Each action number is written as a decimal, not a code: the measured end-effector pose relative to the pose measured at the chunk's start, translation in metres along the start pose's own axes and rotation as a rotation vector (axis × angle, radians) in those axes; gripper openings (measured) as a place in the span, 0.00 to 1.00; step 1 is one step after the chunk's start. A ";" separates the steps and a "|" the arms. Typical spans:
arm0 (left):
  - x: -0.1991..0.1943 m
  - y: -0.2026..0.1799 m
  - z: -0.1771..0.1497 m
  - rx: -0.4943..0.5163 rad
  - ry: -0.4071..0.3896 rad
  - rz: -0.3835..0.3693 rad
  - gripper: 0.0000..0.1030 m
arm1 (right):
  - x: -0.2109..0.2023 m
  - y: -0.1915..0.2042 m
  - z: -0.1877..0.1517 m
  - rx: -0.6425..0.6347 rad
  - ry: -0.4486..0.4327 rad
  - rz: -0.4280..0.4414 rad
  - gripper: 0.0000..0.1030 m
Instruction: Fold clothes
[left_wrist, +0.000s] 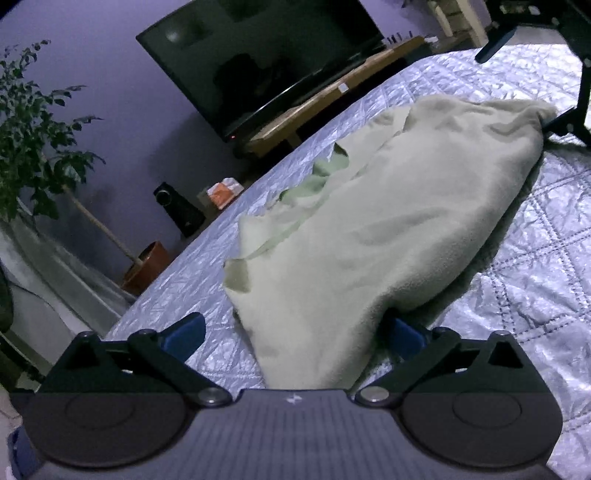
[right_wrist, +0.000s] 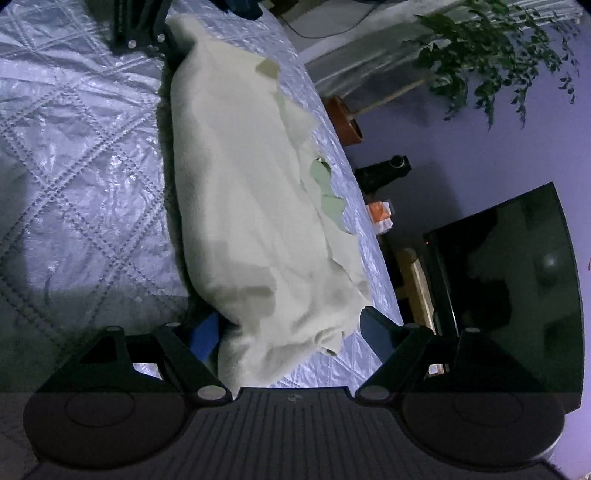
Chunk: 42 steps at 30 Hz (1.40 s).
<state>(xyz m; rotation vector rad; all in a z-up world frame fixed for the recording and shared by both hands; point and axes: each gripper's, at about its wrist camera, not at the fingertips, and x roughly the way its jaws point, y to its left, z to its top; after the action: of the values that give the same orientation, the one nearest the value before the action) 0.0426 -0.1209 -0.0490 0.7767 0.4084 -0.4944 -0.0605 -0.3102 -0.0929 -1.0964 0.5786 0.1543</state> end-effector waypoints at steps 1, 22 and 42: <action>0.001 0.003 0.000 -0.019 0.001 -0.034 0.83 | 0.001 -0.001 0.001 0.002 0.001 0.006 0.82; -0.026 0.046 -0.004 -0.299 0.091 -0.236 0.04 | -0.010 -0.055 0.006 0.466 0.036 0.336 0.08; -0.063 0.111 -0.006 -0.607 0.172 -0.430 0.05 | -0.094 -0.093 0.012 0.655 -0.020 0.484 0.07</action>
<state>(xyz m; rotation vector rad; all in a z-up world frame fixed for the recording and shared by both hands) 0.0526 -0.0319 0.0421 0.1361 0.8479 -0.6607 -0.0986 -0.3278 0.0327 -0.3079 0.7981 0.3649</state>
